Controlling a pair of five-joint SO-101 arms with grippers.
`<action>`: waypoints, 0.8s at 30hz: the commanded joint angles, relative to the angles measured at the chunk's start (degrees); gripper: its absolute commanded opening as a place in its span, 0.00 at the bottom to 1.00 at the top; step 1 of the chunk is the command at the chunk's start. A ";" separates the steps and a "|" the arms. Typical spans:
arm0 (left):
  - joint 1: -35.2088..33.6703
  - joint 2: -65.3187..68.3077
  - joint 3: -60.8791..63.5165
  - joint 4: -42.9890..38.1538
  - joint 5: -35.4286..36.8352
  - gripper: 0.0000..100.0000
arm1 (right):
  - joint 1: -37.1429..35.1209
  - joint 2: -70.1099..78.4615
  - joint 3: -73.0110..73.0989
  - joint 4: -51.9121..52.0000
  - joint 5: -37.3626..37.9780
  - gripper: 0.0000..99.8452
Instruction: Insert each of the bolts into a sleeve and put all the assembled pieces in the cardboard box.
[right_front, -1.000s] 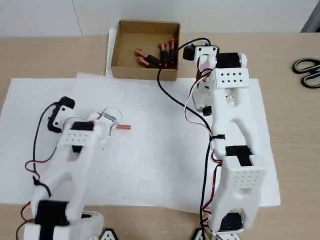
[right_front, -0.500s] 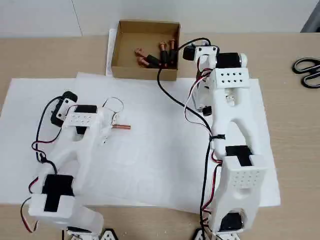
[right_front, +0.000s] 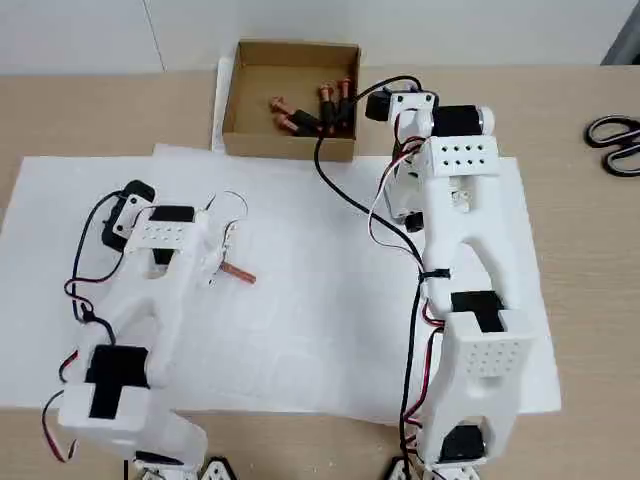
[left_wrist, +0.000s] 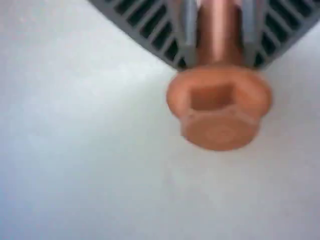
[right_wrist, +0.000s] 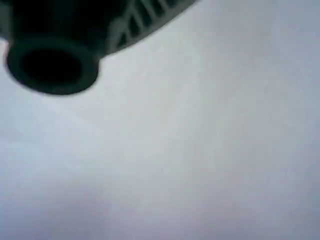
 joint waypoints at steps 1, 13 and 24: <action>1.05 -0.44 -5.93 3.60 -0.70 0.01 | 0.40 -4.09 -1.41 1.10 -0.53 0.00; 5.89 0.09 -30.81 38.33 -37.63 0.01 | 0.31 -4.09 -1.41 1.10 -0.44 0.00; -1.76 4.66 -30.99 37.71 -73.67 0.01 | 0.31 -4.09 -1.41 1.19 -0.44 0.00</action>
